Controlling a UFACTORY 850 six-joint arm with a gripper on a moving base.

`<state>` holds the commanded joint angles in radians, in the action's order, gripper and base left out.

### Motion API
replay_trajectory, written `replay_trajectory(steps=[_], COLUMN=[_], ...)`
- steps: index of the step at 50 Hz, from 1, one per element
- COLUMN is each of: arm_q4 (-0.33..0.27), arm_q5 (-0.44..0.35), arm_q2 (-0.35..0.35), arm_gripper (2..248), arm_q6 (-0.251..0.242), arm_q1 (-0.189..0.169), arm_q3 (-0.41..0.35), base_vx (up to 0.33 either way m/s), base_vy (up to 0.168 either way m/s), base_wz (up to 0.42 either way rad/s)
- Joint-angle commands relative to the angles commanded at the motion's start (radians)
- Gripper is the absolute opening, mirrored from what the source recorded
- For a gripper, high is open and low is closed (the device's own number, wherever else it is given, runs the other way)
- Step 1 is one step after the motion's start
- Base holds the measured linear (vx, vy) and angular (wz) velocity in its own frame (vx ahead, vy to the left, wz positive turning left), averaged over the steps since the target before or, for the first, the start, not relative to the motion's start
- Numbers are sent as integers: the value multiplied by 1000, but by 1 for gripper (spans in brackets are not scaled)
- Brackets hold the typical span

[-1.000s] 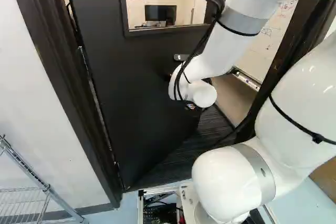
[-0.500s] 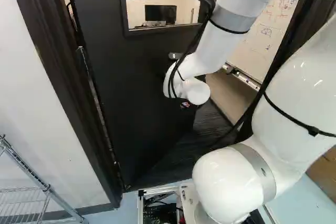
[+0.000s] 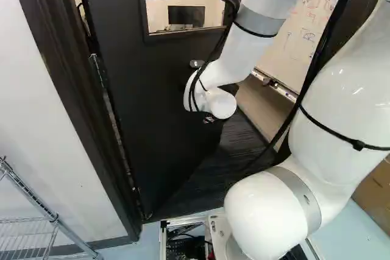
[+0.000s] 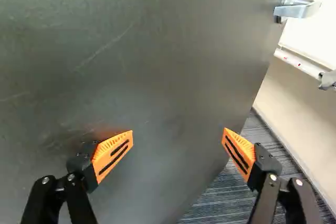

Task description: Open the door and move inside

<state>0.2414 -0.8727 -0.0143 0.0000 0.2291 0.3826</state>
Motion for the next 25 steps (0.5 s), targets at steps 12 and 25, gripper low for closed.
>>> replay_trajectory(steps=[12,25], arm_q4=[9,12], arm_q5=[0,0], arm_q2=[23,48], arm_gripper=[247,247], arm_q6=[0,0], arm_q1=[26,53], arm_q3=[23,49], base_vx=[0,0], base_vy=[0,0], base_wz=[0,0])
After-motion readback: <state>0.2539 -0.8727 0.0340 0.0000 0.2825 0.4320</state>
